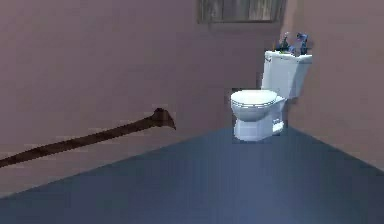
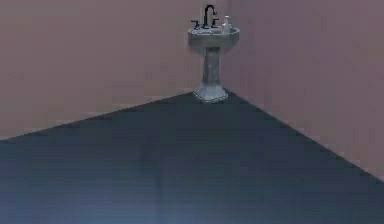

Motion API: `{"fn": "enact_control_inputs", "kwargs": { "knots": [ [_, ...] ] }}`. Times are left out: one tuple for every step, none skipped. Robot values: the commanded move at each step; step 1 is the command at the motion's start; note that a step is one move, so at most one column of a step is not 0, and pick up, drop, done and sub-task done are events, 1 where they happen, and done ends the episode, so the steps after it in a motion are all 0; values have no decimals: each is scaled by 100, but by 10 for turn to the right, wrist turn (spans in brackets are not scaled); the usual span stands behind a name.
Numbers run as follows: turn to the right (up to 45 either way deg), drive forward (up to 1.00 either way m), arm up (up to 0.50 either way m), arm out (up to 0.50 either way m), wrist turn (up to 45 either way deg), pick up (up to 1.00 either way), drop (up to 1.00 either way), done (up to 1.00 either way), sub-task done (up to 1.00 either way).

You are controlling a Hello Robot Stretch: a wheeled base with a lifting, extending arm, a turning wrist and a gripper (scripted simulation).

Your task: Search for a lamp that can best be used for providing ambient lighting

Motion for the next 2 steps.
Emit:
{"fn": "enact_control_inputs", "kwargs": {
  "knots": [
    [-450,0,0,0,0,0,0,0,0],
    [-360,0,0,0,0,0,0,0,0]
  ]
}}
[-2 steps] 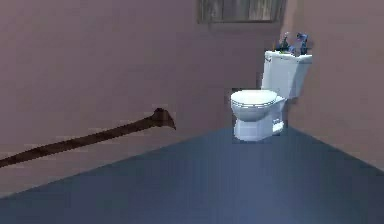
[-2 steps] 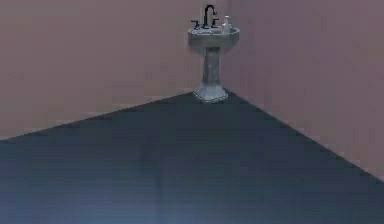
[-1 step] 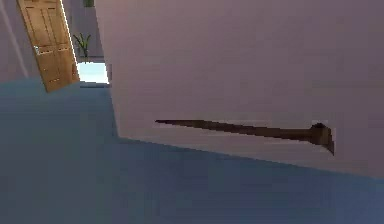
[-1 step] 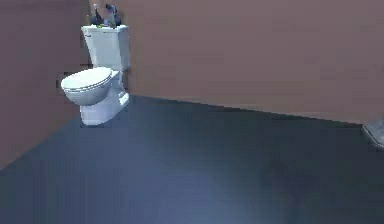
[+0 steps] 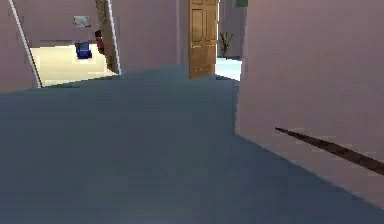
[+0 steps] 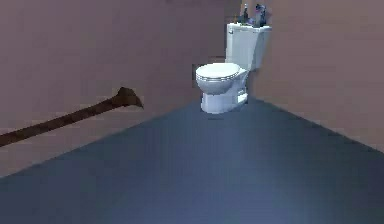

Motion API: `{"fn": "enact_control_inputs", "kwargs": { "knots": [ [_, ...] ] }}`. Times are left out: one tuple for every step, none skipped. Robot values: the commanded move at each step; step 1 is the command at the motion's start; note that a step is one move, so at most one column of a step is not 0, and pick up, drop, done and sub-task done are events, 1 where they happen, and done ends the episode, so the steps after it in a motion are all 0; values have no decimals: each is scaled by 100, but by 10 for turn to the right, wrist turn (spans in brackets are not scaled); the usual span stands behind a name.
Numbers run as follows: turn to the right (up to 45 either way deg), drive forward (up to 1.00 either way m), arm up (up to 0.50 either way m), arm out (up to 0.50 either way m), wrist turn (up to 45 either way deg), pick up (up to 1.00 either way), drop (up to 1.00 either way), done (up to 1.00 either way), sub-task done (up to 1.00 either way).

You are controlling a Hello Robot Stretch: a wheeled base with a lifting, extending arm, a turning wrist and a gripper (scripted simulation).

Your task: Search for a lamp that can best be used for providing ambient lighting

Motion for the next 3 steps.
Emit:
{"fn": "enact_control_inputs", "kwargs": {
  "knots": [
    [0,100,0,0,0,0,0,0,0],
    [0,100,0,0,0,0,0,0,0],
    [0,30,0,0,0,0,0,0,0]
  ]
}}
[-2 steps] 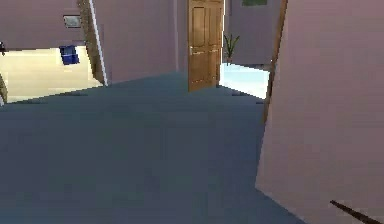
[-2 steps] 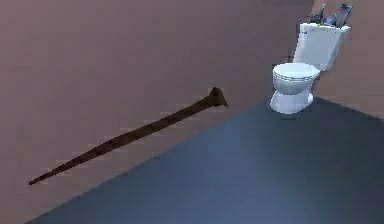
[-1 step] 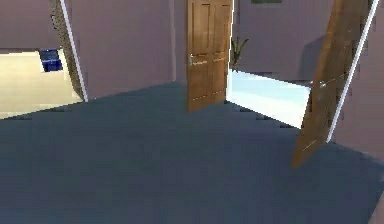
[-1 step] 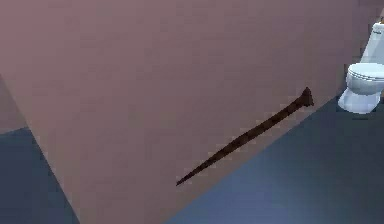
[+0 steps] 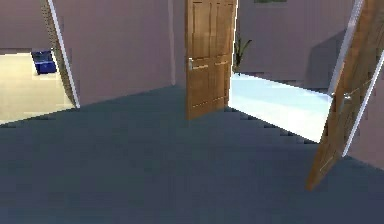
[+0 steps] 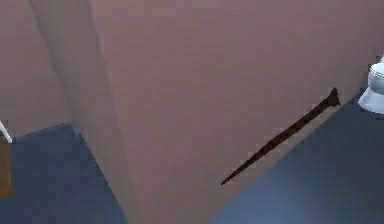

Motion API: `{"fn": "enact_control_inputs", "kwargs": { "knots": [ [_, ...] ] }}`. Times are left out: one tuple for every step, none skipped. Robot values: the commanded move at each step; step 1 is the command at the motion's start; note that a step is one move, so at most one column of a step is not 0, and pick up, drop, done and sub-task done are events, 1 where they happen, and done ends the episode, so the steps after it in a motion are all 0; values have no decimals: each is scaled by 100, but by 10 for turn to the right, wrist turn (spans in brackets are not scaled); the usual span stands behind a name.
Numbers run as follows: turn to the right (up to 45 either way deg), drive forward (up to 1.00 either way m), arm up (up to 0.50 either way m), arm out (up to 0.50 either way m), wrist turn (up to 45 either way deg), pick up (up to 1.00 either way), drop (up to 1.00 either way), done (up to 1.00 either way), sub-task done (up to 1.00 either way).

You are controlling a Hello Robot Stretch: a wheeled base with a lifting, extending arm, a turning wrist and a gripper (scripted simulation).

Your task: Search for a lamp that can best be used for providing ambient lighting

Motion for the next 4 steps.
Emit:
{"fn": "enact_control_inputs", "kwargs": {
  "knots": [
    [30,0,0,0,0,0,0,0,0],
    [0,50,0,0,0,0,0,0,0],
    [180,0,0,0,0,0,0,0,0],
    [0,100,0,0,0,0,0,0,0]
  ]
}}
